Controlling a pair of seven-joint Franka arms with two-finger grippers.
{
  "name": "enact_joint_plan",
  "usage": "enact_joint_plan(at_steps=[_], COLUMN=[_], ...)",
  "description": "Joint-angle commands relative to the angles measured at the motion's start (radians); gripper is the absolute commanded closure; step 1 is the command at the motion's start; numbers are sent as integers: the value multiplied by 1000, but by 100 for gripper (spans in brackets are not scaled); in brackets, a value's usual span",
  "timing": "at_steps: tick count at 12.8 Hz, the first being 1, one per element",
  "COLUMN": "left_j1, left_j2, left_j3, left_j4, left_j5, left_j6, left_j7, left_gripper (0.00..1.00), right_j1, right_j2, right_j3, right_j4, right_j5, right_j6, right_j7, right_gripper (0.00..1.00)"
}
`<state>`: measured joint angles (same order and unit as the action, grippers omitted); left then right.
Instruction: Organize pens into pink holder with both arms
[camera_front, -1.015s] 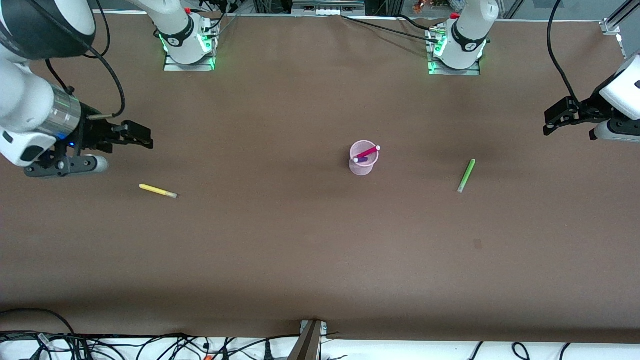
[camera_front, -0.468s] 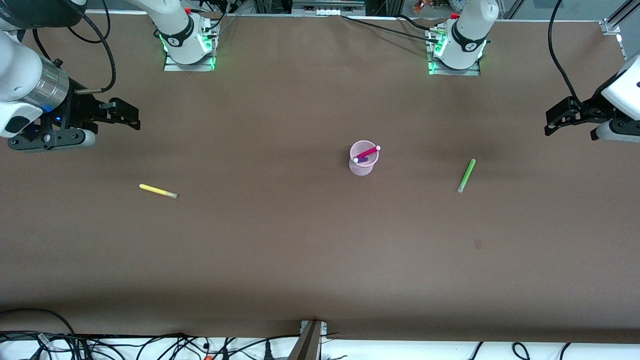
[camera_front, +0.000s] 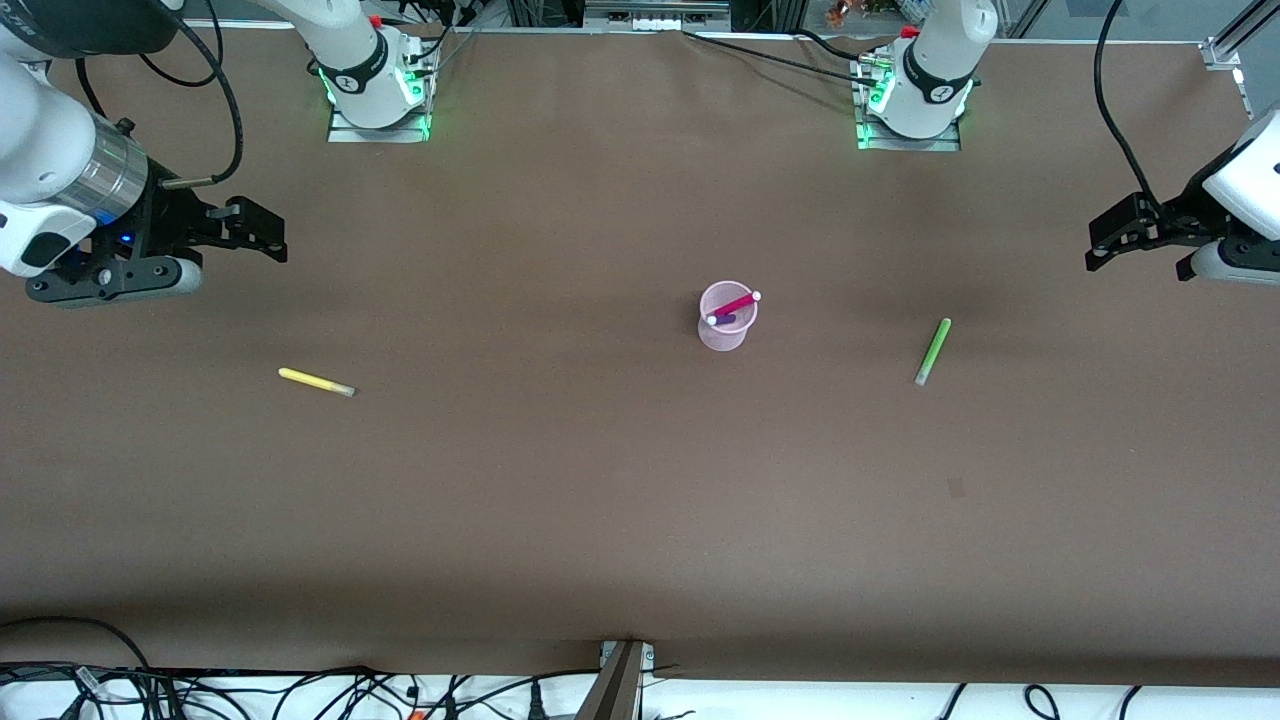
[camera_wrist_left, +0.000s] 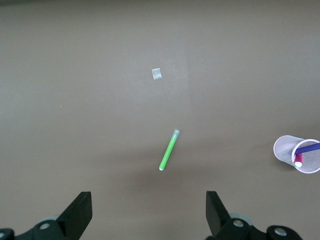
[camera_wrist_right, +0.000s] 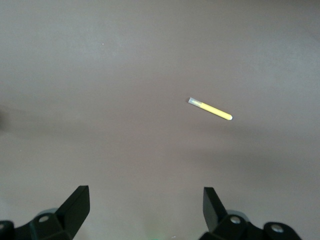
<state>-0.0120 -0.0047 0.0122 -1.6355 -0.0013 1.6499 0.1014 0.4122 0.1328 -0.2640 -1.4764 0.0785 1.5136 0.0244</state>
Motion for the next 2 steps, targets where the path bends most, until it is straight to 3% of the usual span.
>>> enact_joint_plan(at_steps=[1,2], left_j1=[7,7], left_j2=[12,20], left_j3=[-1,-1], left_j4=[31,32], left_j5=[-22,-23], left_j6=[-9,-9], left_j7=[1,3], left_gripper=[0,0], right_j1=[34,34], right_j2=[-12,-13], right_j3=[2,2], right_j4=[-12,-12], right_j5=[-20,-20], right_j6=[10,10], right_j7=[2,2], right_gripper=[0,0])
